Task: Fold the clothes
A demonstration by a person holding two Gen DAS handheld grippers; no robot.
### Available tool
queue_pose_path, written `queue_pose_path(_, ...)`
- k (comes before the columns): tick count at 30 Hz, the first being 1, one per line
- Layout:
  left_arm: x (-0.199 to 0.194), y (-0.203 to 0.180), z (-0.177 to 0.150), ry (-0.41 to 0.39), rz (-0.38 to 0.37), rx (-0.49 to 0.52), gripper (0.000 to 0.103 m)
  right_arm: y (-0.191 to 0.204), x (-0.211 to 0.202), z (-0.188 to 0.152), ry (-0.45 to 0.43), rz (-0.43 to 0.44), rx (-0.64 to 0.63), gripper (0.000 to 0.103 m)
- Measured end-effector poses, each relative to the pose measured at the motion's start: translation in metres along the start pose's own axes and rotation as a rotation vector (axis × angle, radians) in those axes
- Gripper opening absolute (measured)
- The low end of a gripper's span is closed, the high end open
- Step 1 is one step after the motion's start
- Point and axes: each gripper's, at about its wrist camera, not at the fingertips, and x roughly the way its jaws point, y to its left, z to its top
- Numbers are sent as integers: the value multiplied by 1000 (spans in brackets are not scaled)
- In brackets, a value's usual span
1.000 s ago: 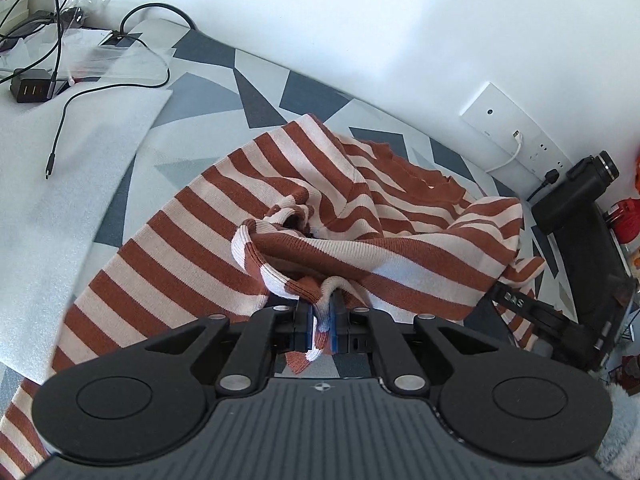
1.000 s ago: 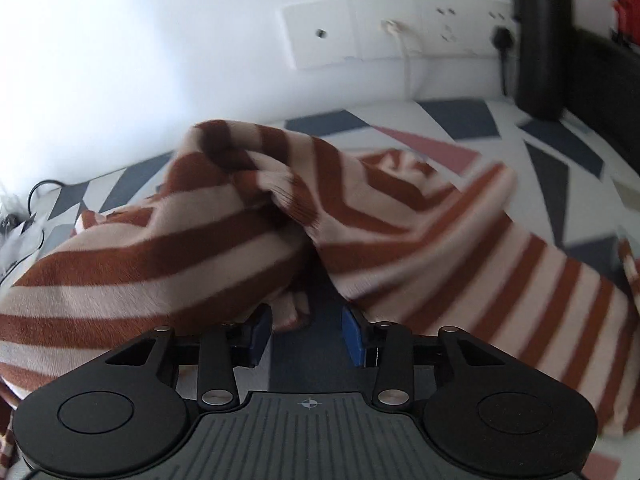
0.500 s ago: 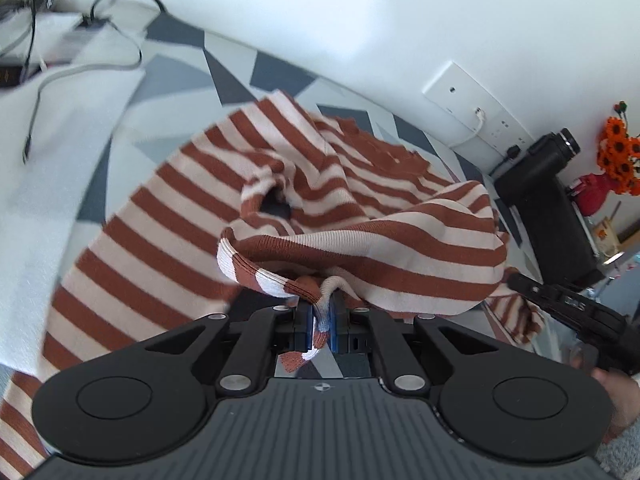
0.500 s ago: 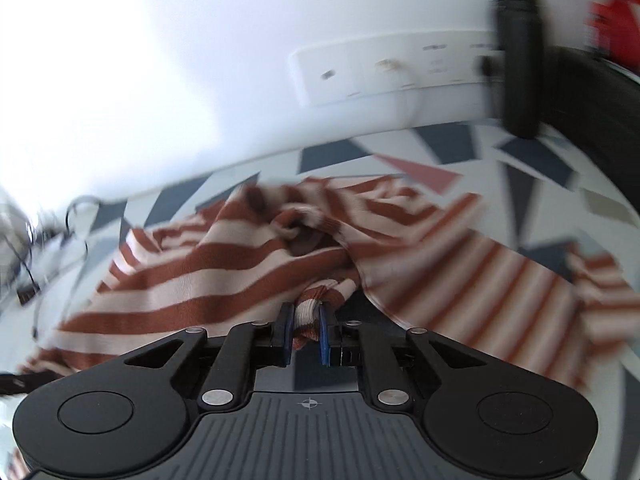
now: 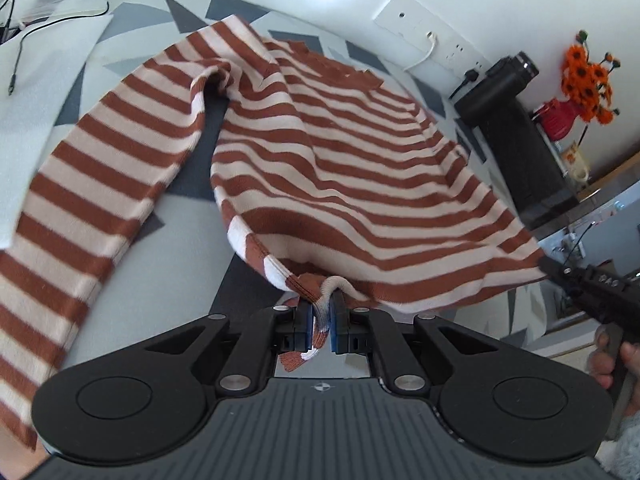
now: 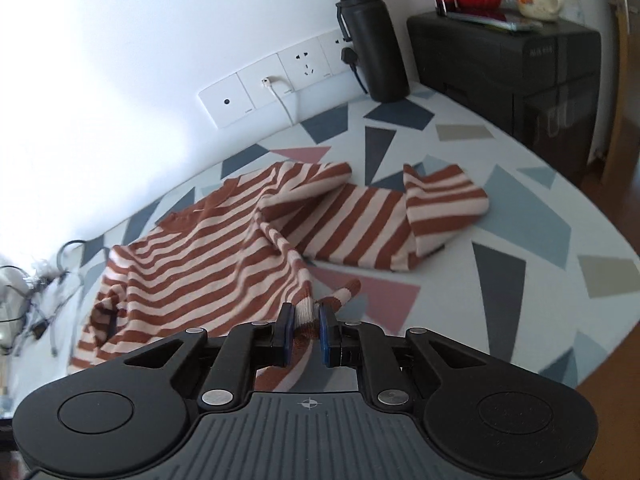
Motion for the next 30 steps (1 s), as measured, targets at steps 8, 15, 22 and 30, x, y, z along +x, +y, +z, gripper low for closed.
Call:
queue_pose_path(8, 0, -6, -36, -28, 196, 35, 63, -29, -14, -18, 50, -70, -22, 39)
queue_pose_path(15, 17, -17, -80, -14, 254, 169, 63, -38, -1, -52, 50, -66, -180, 60)
queue_pose_path(22, 33, -36, -88, -75, 317, 264, 42, -21, 11, -89, 84, -27, -432, 75)
queue_pose_path(30, -3, -51, -77, -108, 253, 205, 7, -21, 19, -75, 218, 109, -381, 7)
